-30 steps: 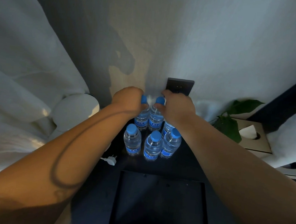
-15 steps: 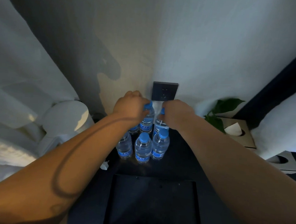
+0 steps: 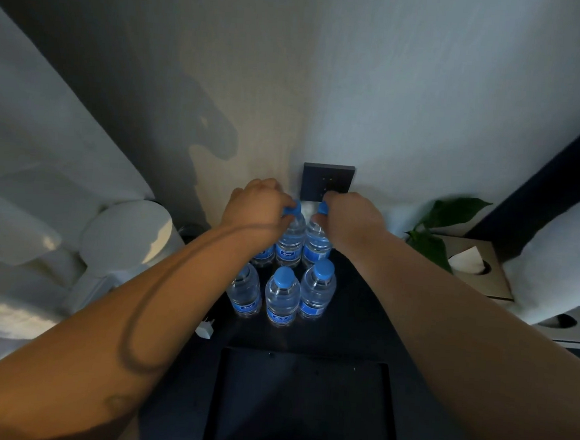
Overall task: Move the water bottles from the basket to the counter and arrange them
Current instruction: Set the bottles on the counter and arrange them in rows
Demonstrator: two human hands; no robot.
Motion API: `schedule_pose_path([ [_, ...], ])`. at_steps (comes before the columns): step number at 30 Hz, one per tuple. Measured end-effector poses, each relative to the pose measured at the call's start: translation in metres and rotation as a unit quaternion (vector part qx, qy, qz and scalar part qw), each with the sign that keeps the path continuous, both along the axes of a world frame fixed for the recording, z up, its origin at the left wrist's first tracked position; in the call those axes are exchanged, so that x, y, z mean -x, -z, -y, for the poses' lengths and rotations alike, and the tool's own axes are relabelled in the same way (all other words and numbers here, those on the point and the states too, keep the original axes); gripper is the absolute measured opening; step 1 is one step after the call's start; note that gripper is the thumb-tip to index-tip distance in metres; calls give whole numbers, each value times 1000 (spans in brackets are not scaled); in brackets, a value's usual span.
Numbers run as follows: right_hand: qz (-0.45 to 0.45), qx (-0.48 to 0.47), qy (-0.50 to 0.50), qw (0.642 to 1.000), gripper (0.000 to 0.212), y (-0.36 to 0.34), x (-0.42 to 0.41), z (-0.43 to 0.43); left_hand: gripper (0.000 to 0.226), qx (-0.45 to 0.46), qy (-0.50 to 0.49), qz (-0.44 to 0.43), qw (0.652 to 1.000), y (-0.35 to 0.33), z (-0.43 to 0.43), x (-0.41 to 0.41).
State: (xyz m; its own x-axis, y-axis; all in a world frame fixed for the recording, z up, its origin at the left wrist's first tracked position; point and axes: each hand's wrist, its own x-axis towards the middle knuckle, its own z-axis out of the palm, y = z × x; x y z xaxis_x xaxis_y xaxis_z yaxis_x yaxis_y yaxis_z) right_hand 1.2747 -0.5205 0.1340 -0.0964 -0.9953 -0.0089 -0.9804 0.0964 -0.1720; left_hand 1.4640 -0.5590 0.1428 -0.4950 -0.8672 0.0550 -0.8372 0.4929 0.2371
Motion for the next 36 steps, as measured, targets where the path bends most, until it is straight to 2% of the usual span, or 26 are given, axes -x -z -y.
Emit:
schedule_pose_path([
  [10,0,-13,11,1000,26,-1,5,9,22,18,1,-22,1000,5,2,5],
  [17,-37,-14,33,999,33,0,1,10,25,22,6,-22,999,8,3,3],
  [22,-13,-12,30,999,25,2,4,7,26,22,6,-30,999,10,4,0],
  [30,-48,2,48,998,41,4,3,6,26,28,2,-33,999,9,2,0],
  [36,3,12,22,1000,23,2,4,6,26,29,-1,-33,999,8,2,0],
])
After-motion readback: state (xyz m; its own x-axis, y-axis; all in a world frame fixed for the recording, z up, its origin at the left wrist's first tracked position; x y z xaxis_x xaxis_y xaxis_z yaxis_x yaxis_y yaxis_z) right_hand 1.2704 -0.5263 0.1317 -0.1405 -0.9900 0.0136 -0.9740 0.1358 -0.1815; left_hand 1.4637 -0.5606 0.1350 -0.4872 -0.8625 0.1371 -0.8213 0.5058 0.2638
